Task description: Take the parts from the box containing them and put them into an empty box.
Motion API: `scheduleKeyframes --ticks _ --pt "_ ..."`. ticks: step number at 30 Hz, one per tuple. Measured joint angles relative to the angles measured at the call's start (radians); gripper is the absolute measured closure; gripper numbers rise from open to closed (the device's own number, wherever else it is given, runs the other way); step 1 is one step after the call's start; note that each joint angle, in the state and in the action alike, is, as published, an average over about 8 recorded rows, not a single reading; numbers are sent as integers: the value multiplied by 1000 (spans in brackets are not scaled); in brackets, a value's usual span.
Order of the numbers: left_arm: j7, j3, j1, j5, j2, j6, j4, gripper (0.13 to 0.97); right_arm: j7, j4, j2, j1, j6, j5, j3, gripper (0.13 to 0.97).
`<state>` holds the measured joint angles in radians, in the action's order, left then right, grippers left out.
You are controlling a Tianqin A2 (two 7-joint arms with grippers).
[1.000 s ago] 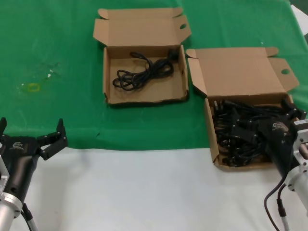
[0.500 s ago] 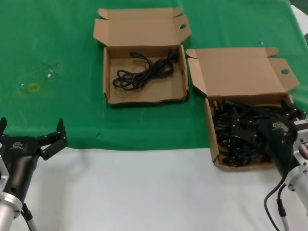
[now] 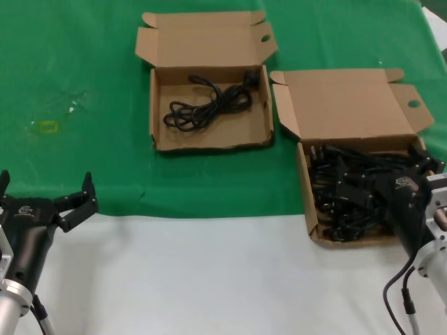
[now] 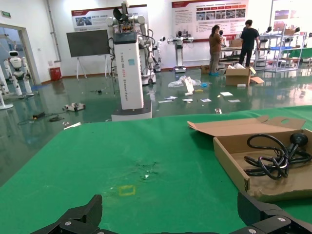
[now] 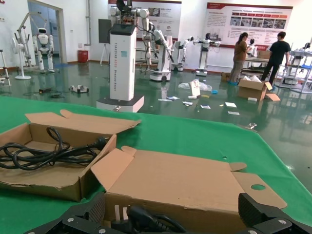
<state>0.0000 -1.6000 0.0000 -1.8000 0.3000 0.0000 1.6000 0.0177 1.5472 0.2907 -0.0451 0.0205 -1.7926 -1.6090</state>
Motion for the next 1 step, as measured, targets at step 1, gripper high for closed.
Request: scheduleKeyframes --ticks 1 --pt "0 0 0 0 0 0 0 132 0 0 0 0 0 0 0 129"
